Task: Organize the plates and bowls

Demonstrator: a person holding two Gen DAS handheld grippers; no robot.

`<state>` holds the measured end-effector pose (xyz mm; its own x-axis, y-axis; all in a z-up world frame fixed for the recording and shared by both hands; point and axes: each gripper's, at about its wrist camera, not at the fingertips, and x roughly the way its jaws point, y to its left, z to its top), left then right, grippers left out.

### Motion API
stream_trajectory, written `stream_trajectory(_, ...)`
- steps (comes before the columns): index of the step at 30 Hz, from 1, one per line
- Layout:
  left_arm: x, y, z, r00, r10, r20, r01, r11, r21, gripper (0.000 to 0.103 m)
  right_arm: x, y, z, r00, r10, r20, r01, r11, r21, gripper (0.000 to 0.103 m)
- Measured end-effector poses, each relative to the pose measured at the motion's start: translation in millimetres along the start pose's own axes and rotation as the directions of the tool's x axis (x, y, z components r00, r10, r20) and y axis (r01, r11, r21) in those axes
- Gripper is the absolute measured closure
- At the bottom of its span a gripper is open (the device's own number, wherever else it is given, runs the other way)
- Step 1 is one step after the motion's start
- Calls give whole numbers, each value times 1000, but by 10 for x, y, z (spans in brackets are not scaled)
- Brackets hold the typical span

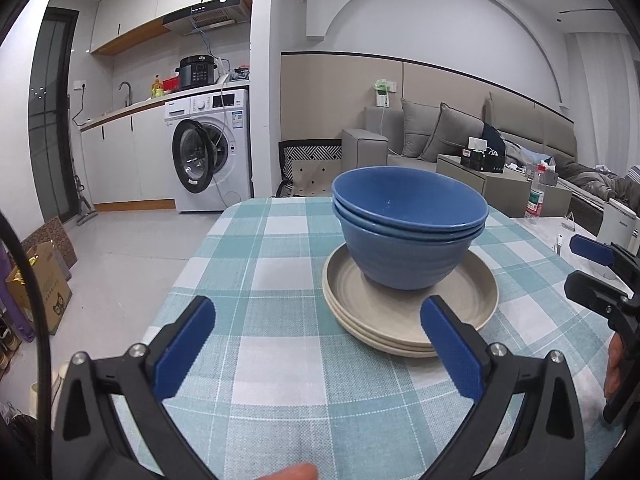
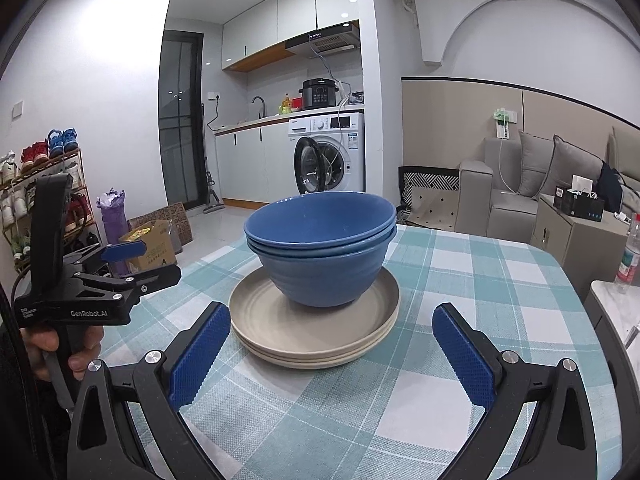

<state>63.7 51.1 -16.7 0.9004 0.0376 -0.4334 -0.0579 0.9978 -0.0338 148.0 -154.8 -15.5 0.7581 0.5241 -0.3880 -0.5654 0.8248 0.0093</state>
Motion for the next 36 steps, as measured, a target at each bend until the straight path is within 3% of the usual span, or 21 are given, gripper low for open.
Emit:
stream_trajectory(13,104,-51,-83,1000,6,2,-6,999,36,0,23,-18,-76,1000,1,12,-1,1000,11,0)
stream_trajectory(36,76,-28,-121,1000,-1,27,1,1000,17,0,-9,25,-148,999,4,43,-3,1000,-20,0)
